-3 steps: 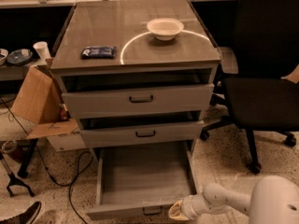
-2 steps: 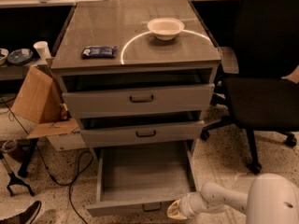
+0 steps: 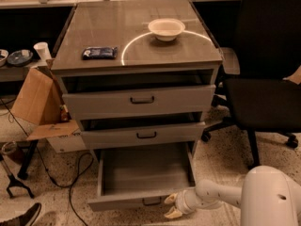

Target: Close bottom drawer

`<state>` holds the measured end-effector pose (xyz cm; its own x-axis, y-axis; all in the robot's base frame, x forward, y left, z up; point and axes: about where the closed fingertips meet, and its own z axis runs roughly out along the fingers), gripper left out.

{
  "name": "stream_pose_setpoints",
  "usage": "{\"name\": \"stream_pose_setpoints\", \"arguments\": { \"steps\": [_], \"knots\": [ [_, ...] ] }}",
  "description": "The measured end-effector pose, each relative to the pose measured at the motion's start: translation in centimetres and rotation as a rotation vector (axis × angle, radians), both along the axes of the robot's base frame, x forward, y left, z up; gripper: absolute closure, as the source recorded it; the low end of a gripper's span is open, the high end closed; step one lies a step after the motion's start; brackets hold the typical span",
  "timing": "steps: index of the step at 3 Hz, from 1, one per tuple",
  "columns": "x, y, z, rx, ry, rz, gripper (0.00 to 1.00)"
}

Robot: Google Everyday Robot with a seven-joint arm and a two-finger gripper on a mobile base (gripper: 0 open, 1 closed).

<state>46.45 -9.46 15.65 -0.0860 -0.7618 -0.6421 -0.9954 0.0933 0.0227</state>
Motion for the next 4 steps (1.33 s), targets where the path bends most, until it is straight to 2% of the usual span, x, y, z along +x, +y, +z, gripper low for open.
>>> {"name": "stream_pose_setpoints", "arguments": {
  "steps": [1,2,3,4],
  "knots": [
    [1.5,1.5,0.1,-0.051,0.002,-0.034,0.0],
    [1.4,1.4,0.1,-0.051,0.002,-0.034,0.0],
    [3.2,3.0,-0.1,-0.11,0.008,-0.077,0.0],
    [5.6,5.0,-0.2,-0.191,0.021,-0.15,0.0]
  ]
}}
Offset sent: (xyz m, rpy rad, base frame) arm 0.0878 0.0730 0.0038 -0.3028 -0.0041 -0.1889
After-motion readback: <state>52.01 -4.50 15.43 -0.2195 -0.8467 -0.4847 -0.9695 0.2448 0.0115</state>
